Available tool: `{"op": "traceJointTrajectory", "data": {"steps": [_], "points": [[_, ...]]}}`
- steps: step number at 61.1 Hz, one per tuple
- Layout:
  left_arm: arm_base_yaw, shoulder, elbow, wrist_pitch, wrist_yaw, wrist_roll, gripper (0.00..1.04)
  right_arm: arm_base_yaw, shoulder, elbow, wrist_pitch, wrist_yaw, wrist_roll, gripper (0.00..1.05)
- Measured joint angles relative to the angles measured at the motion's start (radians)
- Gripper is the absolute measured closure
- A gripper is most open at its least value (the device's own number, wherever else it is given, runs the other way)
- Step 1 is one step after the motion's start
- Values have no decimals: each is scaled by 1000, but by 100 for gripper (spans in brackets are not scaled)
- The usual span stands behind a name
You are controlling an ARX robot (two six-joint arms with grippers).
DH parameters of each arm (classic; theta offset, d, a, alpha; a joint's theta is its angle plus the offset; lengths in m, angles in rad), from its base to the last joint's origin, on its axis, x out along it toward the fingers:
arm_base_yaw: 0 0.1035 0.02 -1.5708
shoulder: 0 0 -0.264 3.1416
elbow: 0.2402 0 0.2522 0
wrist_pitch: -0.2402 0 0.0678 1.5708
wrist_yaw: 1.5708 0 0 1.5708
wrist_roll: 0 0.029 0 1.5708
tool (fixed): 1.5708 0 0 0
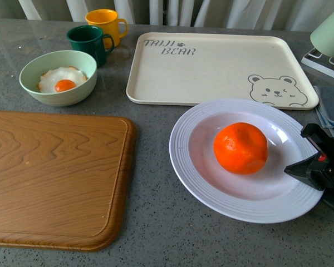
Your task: Place orange and plate with both arms
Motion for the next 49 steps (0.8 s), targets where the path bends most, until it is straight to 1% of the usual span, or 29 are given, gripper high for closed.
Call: {"op": "traceJointTrajectory", "data": {"steps": [4, 15, 29, 49], "points": [[0, 0, 0, 0, 0, 0, 9, -5, -14, -1, -1, -13, 4, 91], [0, 0, 0, 0, 0, 0, 9, -18, -39, -9, -5, -32, 18, 94], [0, 0, 0, 0, 0, 0, 9, -34, -103, -12, -13, -82, 43, 101], [0, 0, 0, 0, 0, 0, 9, -69, -148, -30, -17, -114, 46, 101]]}}
